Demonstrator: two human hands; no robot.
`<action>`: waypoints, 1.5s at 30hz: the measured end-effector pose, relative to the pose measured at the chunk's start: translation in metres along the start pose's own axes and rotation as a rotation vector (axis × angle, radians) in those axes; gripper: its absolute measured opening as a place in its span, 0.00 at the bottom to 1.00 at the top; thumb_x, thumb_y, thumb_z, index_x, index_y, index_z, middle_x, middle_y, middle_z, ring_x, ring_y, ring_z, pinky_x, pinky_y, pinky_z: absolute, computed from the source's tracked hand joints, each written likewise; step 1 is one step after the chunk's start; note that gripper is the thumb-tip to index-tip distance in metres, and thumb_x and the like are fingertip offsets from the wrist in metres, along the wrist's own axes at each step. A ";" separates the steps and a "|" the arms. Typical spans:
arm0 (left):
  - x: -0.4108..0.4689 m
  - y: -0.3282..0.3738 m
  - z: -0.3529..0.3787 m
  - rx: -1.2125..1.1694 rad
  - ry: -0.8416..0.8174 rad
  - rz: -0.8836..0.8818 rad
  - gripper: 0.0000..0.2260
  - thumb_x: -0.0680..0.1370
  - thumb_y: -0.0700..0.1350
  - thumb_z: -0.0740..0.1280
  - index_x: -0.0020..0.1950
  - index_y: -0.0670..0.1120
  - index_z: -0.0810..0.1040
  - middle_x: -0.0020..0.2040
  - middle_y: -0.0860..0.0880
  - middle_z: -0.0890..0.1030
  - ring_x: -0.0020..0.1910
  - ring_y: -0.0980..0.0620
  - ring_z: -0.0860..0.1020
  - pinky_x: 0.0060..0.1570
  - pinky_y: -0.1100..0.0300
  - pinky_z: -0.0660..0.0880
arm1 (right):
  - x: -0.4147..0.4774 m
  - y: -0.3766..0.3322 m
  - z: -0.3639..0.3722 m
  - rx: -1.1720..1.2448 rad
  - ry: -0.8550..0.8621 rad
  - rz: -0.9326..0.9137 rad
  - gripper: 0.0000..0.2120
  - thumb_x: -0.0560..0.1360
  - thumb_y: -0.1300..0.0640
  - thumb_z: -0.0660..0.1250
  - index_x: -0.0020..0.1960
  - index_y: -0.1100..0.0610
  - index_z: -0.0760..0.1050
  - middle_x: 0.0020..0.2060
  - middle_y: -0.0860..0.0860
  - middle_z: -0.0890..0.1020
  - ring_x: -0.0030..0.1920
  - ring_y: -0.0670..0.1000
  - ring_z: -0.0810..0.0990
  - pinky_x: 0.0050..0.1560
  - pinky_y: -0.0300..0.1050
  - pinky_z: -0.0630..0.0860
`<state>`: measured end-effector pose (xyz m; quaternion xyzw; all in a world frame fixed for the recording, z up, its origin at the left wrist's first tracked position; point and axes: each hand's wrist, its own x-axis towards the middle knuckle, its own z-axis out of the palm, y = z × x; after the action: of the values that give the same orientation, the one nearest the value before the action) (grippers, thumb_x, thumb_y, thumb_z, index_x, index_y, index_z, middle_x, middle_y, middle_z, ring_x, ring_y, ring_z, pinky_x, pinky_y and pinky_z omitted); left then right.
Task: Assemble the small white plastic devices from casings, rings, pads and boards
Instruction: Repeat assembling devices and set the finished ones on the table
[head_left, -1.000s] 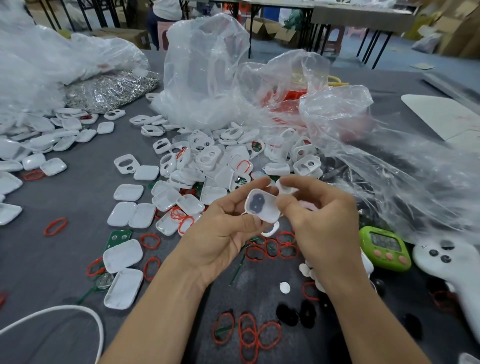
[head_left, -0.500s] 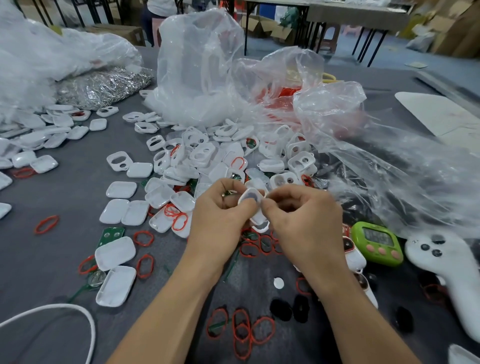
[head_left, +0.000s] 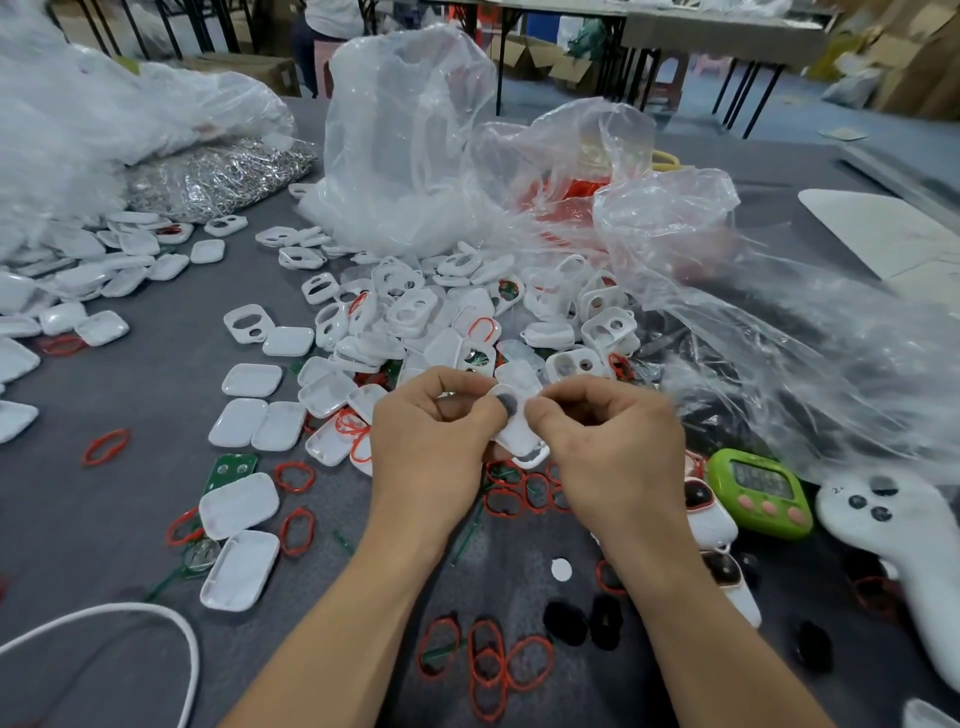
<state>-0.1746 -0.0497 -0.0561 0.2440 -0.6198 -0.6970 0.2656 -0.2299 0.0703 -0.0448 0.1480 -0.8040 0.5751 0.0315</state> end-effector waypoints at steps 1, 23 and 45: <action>0.000 0.000 0.001 -0.010 -0.001 -0.006 0.06 0.75 0.35 0.75 0.41 0.44 0.84 0.35 0.44 0.86 0.31 0.51 0.84 0.32 0.58 0.81 | 0.000 0.000 0.000 -0.009 0.003 0.003 0.07 0.71 0.55 0.77 0.35 0.46 0.84 0.29 0.40 0.83 0.30 0.40 0.80 0.32 0.30 0.71; 0.001 -0.005 0.006 0.062 -0.127 0.008 0.09 0.78 0.39 0.70 0.47 0.50 0.88 0.37 0.42 0.80 0.38 0.48 0.75 0.42 0.51 0.76 | -0.002 -0.006 0.005 0.153 -0.129 0.261 0.03 0.66 0.50 0.74 0.38 0.42 0.84 0.26 0.49 0.82 0.26 0.46 0.78 0.34 0.47 0.75; 0.021 0.005 -0.023 -0.793 -0.450 -0.400 0.14 0.81 0.44 0.63 0.59 0.44 0.86 0.65 0.40 0.82 0.67 0.44 0.80 0.59 0.50 0.81 | 0.025 -0.001 -0.039 -0.160 -0.006 0.131 0.08 0.73 0.48 0.70 0.37 0.46 0.84 0.28 0.46 0.83 0.25 0.45 0.74 0.32 0.49 0.77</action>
<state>-0.1747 -0.0816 -0.0535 0.0816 -0.2902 -0.9517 0.0588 -0.2586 0.1014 -0.0254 0.0938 -0.8554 0.5093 0.0034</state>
